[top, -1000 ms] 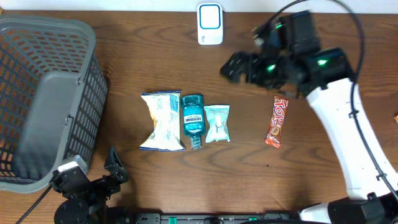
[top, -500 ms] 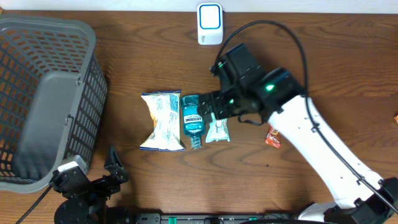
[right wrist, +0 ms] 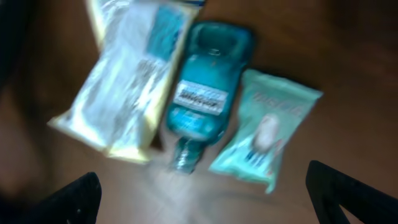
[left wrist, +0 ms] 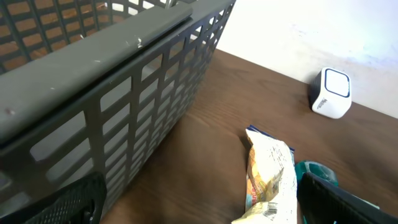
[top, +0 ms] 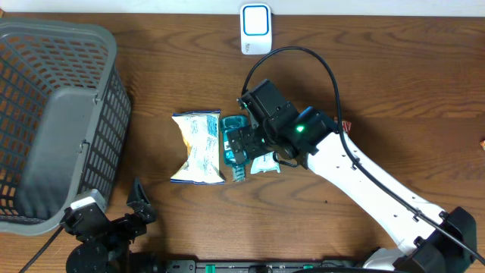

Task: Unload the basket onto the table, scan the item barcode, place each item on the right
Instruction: 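Lower the right gripper onto the wipes pack and grasp it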

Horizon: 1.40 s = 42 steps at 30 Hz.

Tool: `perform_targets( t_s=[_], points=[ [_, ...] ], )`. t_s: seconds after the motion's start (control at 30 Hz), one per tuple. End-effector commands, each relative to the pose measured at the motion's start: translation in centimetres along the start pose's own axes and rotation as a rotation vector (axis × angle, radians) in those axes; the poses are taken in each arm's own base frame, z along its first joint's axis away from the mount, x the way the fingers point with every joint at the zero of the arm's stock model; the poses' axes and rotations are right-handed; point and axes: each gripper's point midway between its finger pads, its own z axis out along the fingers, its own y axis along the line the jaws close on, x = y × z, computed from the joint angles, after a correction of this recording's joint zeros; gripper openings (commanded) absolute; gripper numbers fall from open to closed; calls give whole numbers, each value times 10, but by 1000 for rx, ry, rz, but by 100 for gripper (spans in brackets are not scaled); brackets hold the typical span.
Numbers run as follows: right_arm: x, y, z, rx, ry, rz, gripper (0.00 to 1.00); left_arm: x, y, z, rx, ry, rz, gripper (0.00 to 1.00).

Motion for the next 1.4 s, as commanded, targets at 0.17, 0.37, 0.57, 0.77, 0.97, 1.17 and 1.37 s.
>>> perform_targets(
  t_s=[0.17,0.37,0.57,0.77,0.97,1.17,1.37],
  points=[
    [-8,-38,23,197,-127,-3,93,-2,3,-1,-15,-12,0,98],
    [0,-45,31,231,-105,-6,88,-2,3,-1,-15,-12,0,98],
    [17,-57,38,286,-36,31,91,-2,3,-1,-15,-12,0,98],
    [23,-53,39,258,-7,33,95,-2,3,-1,-15,-12,0,98],
    [17,-66,43,328,-35,65,88,-2,3,-1,-15,-12,0,98],
    [26,-75,87,469,0,-31,91,-2,3,-1,-15,-12,0,98],
    [30,-68,107,470,29,-70,93,-2,3,-1,-15,-11,0,98]
  ],
)
